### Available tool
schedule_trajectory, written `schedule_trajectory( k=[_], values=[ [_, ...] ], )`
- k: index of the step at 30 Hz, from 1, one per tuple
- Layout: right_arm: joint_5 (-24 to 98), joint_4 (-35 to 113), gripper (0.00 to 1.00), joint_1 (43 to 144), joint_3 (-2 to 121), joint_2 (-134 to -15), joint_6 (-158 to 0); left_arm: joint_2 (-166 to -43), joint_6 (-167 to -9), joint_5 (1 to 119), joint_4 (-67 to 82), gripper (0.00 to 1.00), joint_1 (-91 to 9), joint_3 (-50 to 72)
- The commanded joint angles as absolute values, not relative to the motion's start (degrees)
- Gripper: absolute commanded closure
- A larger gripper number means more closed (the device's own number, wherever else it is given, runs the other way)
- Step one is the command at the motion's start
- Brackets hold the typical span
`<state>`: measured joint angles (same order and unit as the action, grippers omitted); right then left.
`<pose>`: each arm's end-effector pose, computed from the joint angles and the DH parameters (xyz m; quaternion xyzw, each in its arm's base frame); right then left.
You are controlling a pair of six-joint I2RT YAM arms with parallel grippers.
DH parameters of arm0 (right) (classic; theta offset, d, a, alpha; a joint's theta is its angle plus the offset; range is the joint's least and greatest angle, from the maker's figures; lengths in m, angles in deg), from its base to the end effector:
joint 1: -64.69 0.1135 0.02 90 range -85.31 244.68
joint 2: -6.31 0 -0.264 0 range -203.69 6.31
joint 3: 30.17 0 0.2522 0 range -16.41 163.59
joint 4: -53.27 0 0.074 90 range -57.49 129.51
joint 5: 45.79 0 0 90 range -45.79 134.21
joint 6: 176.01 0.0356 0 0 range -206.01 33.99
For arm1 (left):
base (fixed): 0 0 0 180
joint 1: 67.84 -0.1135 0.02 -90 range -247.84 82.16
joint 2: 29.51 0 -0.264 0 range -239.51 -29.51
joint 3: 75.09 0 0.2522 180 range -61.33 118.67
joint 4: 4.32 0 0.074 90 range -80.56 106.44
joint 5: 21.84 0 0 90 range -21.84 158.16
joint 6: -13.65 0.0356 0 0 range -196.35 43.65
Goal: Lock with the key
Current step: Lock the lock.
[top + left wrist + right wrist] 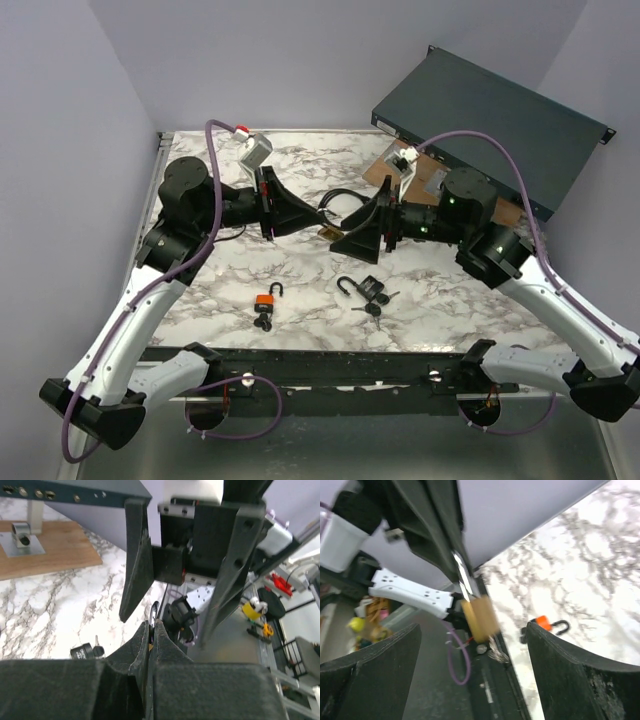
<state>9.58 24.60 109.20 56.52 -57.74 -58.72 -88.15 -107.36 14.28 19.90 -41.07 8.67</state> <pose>0.1569 0.1827 0.4371 -0.3031 0.6718 0.5537 0.3876 0.1709 -0.1184 0.4475 0.2995 0.6369 -0.5852 0.4027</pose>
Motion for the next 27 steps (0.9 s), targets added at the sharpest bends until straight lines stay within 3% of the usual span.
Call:
schedule_trajectory(
  k=[1,12,18,27],
  values=[
    [19.61,36.02,0.12,109.15,49.1,-52.48,-63.58,-85.38,-114.69,24.16,18.5,1.0,-40.71,13.51],
    [19.89,56.3,0.23,109.2,48.16,-54.66,-62.37,-86.25,-129.53,33.4,23.27,1.0,-40.83,20.49],
    [15.82,58.85,0.24,109.22,52.21,-57.74,-62.24,-86.42,-131.55,35.71,25.57,1.0,-40.84,24.05],
    [11.17,61.48,0.39,109.37,54.6,-61.16,-58.8,-86.45,-132.42,38.52,27.5,1.0,-40.82,25.98]
  ],
)
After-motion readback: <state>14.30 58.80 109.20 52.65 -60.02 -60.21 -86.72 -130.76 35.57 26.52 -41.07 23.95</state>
